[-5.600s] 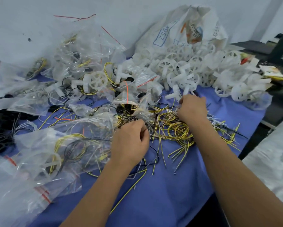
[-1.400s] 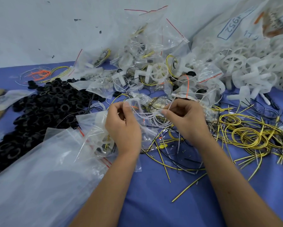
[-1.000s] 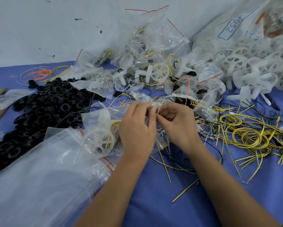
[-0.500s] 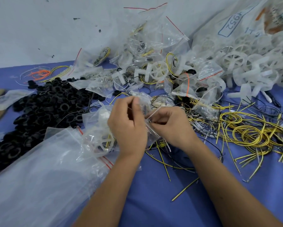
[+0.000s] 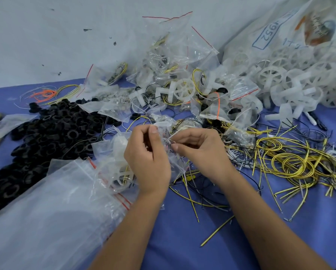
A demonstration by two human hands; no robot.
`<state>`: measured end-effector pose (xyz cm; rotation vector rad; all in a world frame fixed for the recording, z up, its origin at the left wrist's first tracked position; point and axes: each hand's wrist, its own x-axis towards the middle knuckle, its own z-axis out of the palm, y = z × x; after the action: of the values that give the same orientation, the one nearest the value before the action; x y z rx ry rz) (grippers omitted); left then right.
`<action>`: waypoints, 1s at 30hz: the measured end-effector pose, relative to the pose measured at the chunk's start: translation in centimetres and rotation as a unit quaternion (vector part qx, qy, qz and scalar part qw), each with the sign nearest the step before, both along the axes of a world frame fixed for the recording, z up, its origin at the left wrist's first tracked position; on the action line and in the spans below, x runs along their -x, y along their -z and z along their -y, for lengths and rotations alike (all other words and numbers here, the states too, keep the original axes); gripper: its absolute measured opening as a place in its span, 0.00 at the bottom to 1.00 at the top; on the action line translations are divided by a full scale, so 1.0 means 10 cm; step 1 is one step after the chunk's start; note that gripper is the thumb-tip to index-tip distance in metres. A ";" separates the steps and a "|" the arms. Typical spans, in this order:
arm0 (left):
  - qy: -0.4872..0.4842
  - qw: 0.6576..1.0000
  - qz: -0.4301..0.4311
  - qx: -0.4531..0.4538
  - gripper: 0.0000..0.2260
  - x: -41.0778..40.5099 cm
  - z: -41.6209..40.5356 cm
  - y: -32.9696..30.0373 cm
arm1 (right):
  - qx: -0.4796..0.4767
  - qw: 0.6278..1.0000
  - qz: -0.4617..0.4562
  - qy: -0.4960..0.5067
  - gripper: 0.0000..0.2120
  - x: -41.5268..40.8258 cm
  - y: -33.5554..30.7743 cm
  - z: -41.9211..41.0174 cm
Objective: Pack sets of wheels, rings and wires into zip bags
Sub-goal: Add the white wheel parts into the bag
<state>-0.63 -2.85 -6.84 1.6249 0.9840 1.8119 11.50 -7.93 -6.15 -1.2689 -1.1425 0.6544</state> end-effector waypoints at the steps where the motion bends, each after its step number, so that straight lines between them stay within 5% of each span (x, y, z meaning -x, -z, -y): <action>1: 0.002 1.000 -0.012 -0.004 0.09 0.00 0.00 0.01 | -0.003 1.000 0.004 -0.017 0.07 0.01 0.01 -0.01; 8: 0.016 0.987 -0.127 -0.096 0.05 -0.03 0.09 -0.04 | 0.016 0.989 0.036 -0.145 0.15 0.09 -0.01 0.00; 11: 0.038 0.981 -0.143 -0.123 0.04 -0.04 0.14 -0.07 | 0.072 0.963 -0.133 -0.223 0.14 0.11 -0.02 0.04; 15: 0.054 0.978 -0.133 -0.153 0.05 -0.06 0.19 -0.12 | 0.097 0.840 -0.399 -0.356 0.13 0.07 -0.12 0.05; 19: 0.078 0.976 -0.141 -0.149 0.05 -0.10 0.22 -0.11 | 0.114 0.813 -0.463 -0.333 0.18 0.07 -0.10 0.03; 22: 0.062 0.983 -0.125 -0.120 0.05 -0.08 0.16 -0.05 | 0.122 0.884 -0.356 -0.276 0.18 0.10 -0.06 0.01; 25: 0.042 0.992 -0.107 -0.045 0.07 -0.06 0.05 0.02 | 0.097 0.987 -0.012 -0.130 0.21 0.05 -0.05 0.02; 27: 0.039 0.994 -0.099 -0.002 0.08 -0.07 -0.01 0.06 | 0.062 0.978 0.191 -0.050 0.17 0.04 -0.04 0.01; 30: 0.035 0.994 -0.101 0.005 0.08 -0.08 -0.01 0.07 | 0.042 0.962 0.269 0.036 0.05 0.03 -0.04 0.02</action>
<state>0.20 -2.72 -7.58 1.8405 1.0053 1.6183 11.22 -8.13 -5.74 -1.6100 -1.5111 0.3080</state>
